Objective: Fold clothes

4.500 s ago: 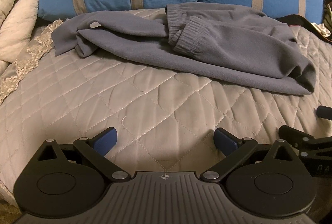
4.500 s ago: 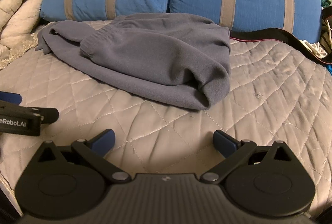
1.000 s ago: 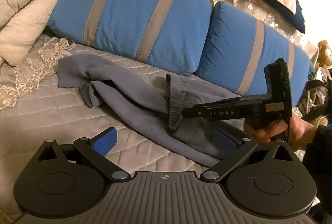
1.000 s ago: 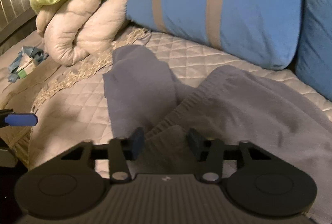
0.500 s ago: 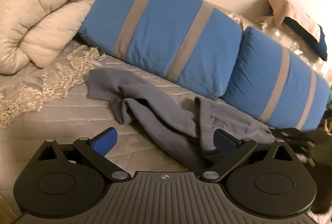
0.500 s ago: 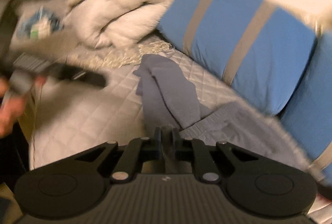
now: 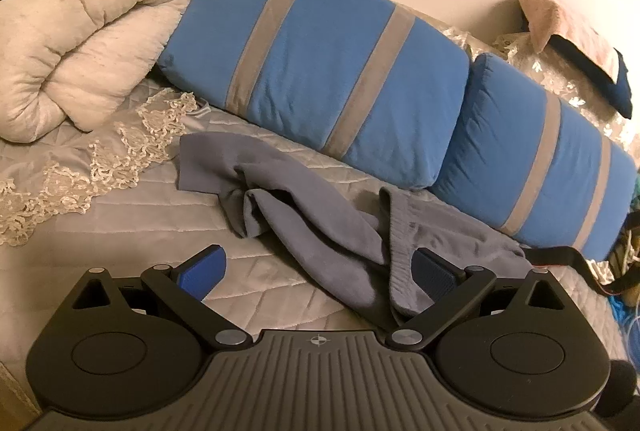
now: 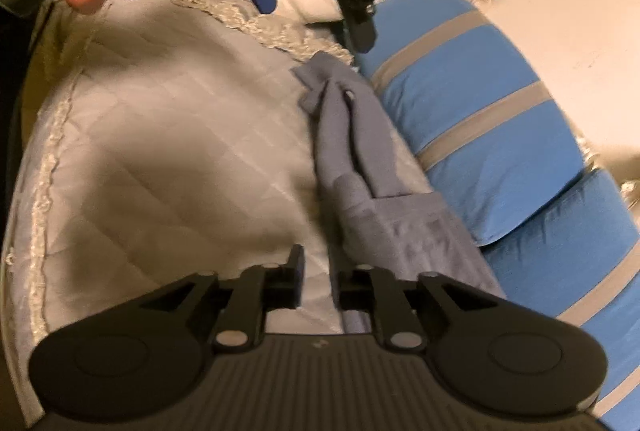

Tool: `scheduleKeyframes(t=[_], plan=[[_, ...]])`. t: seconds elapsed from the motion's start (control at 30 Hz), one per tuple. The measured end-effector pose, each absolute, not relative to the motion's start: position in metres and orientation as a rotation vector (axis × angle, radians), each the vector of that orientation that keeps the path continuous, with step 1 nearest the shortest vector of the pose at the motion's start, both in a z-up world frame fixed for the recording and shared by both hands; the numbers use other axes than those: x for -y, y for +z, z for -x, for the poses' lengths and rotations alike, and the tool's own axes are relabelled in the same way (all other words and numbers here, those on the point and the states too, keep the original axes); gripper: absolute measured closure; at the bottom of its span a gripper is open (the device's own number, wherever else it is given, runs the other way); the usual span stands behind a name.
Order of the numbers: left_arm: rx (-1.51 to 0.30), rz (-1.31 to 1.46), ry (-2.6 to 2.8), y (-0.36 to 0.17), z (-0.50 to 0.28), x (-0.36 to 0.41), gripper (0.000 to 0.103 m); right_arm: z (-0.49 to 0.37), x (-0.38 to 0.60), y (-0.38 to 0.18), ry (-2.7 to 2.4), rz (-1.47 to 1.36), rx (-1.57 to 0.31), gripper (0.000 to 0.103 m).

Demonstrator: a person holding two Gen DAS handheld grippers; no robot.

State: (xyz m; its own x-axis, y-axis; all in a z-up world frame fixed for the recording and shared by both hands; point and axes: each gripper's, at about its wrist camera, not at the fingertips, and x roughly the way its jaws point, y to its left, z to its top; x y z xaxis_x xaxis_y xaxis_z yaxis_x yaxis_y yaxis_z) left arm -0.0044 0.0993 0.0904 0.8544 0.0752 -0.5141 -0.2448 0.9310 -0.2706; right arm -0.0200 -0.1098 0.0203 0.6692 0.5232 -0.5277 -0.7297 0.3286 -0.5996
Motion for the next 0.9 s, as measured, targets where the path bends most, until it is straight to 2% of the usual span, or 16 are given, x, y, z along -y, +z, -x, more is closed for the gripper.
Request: scheduleKeyframes(t=[0.1, 0.17, 0.43, 0.5, 0.53, 0.6, 0.63, 0.67, 0.9], plan=[[-0.531, 0.346, 0.169, 0.09, 0.004, -0.101, 0.002, 0.017, 0.101, 0.023, 0.805, 0.963, -0.209, 0.052], [-0.535, 0.347, 0.164, 0.089, 0.003, -0.101, 0.002, 0.017, 0.093, 0.023, 0.791, 1.002, -0.174, 0.039], [-0.545, 0.353, 0.159, 0.089, 0.002, -0.102, 0.002, 0.008, 0.056, 0.01, 0.766, 1.18, -0.145, 0.041], [-0.546, 0.353, 0.16, 0.088, 0.002, -0.102, 0.002, 0.001, 0.048, 0.004, 0.759, 1.22, -0.17, 0.053], [-0.547, 0.354, 0.16, 0.088, 0.002, -0.102, 0.002, -0.003, 0.046, 0.003, 0.752, 1.232, -0.181, 0.065], [-0.551, 0.355, 0.158, 0.087, 0.001, -0.102, 0.002, -0.007, 0.043, 0.003, 0.745, 1.231, -0.191, 0.073], [-0.551, 0.358, 0.157, 0.087, 0.001, -0.103, 0.002, -0.008, 0.042, 0.004, 0.744, 1.225, -0.198, 0.085], [-0.551, 0.36, 0.155, 0.087, 0.001, -0.103, 0.002, -0.008, 0.043, 0.005, 0.742, 1.216, -0.202, 0.09], [-0.56, 0.349, 0.146, 0.084, -0.001, -0.099, 0.002, -0.006, 0.06, 0.02, 0.661, 1.093, -0.2, 0.091]])
